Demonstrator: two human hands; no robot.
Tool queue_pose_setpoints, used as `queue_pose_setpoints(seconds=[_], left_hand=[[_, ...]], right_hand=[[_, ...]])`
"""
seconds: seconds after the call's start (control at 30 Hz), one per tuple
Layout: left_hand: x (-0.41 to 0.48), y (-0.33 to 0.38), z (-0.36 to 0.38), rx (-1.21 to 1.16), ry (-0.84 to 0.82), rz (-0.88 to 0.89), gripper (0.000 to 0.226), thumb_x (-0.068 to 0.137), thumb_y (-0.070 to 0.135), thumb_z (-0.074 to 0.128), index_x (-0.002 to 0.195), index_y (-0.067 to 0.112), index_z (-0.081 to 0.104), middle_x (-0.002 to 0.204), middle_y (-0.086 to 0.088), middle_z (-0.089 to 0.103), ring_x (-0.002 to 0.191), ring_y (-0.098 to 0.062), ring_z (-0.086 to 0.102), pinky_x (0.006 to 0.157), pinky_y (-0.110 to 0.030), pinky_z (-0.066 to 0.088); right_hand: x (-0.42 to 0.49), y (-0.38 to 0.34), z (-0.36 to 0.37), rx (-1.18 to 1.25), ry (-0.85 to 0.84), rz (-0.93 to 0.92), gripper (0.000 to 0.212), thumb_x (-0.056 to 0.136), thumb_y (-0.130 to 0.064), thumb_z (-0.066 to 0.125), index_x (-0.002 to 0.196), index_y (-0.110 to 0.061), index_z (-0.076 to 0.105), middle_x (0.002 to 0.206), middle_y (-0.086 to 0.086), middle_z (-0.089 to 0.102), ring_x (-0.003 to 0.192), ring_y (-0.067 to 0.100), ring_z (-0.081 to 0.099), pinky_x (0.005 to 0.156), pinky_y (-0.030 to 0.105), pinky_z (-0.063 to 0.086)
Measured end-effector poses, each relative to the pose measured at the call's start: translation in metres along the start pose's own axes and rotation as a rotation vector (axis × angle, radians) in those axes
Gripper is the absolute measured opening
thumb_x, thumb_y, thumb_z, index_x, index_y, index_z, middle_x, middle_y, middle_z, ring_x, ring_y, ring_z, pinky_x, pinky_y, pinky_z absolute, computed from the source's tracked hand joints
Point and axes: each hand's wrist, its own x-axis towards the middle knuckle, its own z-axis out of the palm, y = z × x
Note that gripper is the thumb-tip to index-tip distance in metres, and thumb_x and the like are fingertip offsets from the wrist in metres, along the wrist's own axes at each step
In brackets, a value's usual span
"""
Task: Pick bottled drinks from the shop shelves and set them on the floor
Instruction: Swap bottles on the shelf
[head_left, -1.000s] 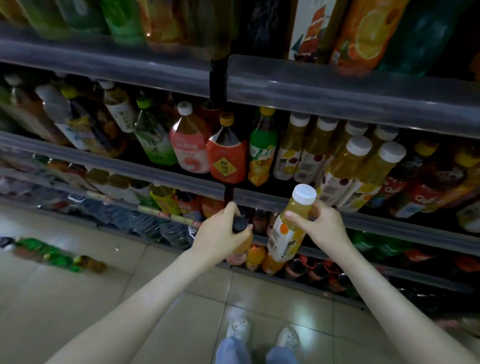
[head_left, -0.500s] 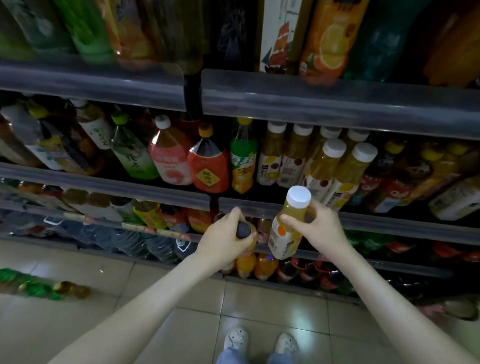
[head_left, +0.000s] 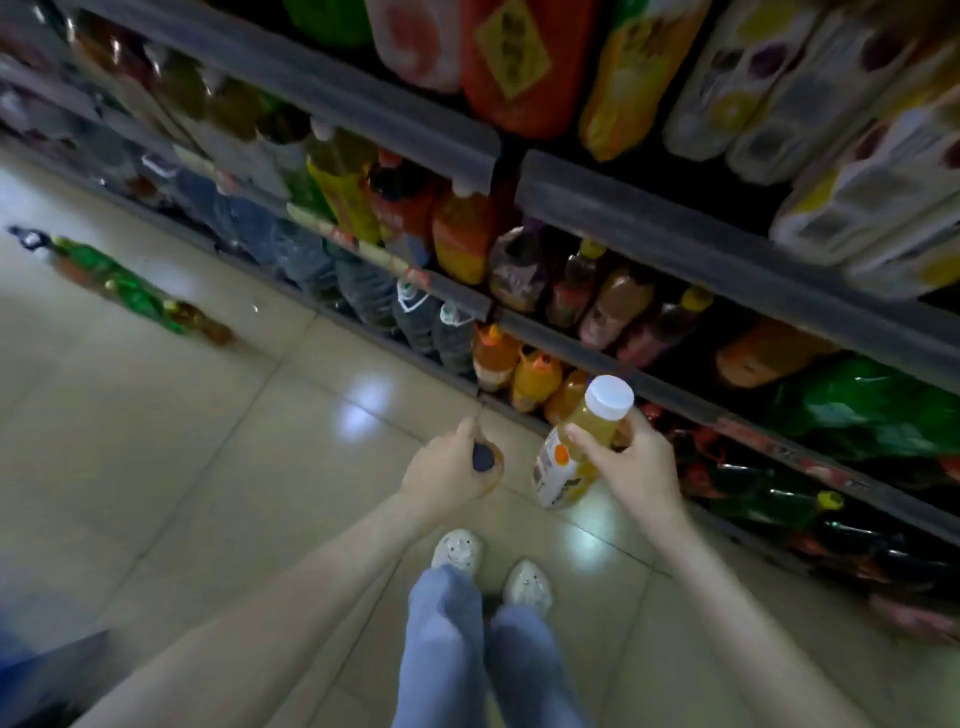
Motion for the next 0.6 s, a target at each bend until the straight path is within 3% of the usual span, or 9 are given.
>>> queue_pose_setpoints(seconds=[0.1,0.17,0.33,0.47,0.6], left_hand=[[0.029,-0.058,0.065,0.004,-0.073,-0.127,0.029,0.088,0.028,0.058,0.095,0.016,0.033,0.095,-0.010,0.059,0.089,-0.033,0.059,0.063,-0.033,0.038],[0.051,-0.100,0.109,0.028,-0.086,-0.176,0.029,0.088,0.030,0.058,0.096,0.015,0.035,0.097,-0.010,0.062,0.089,-0.032,0.060,0.066,-0.035,0.044],[0.110,-0.199,0.223,0.178,-0.104,-0.211,0.042,0.091,0.034,0.053,0.121,0.009,0.038,0.102,-0.011,0.063,0.088,-0.034,0.061,0.060,-0.034,0.042],[0.151,-0.264,0.298,0.271,-0.153,-0.204,0.038,0.093,0.030,0.049,0.123,0.011,0.037,0.108,-0.011,0.062,0.092,-0.033,0.062,0.058,-0.033,0.040],[0.157,-0.303,0.334,0.264,-0.183,-0.254,0.042,0.096,0.023,0.044,0.136,0.013,0.032,0.114,-0.013,0.057,0.093,-0.035,0.063,0.062,-0.034,0.042]], right_hand=[[0.018,0.066,0.046,-0.031,-0.031,0.026,0.026,0.076,-0.032,0.080,0.088,-0.040,0.059,0.079,-0.033,0.067,0.077,-0.013,0.061,0.064,0.006,0.043],[0.036,0.114,0.080,-0.044,-0.039,0.039,0.026,0.075,-0.031,0.081,0.091,-0.035,0.061,0.081,-0.024,0.069,0.079,-0.009,0.064,0.067,0.012,0.047],[0.082,0.230,0.158,-0.073,-0.011,0.046,0.034,0.075,-0.033,0.080,0.102,-0.023,0.062,0.091,-0.010,0.070,0.086,0.006,0.064,0.074,0.025,0.049],[0.109,0.302,0.201,-0.056,-0.021,0.071,0.038,0.076,-0.033,0.079,0.108,-0.020,0.063,0.094,-0.013,0.069,0.092,0.008,0.064,0.079,0.026,0.050],[0.116,0.327,0.216,-0.067,-0.001,0.071,0.035,0.076,-0.034,0.079,0.104,-0.023,0.061,0.085,-0.021,0.064,0.084,0.000,0.061,0.073,0.017,0.046]])
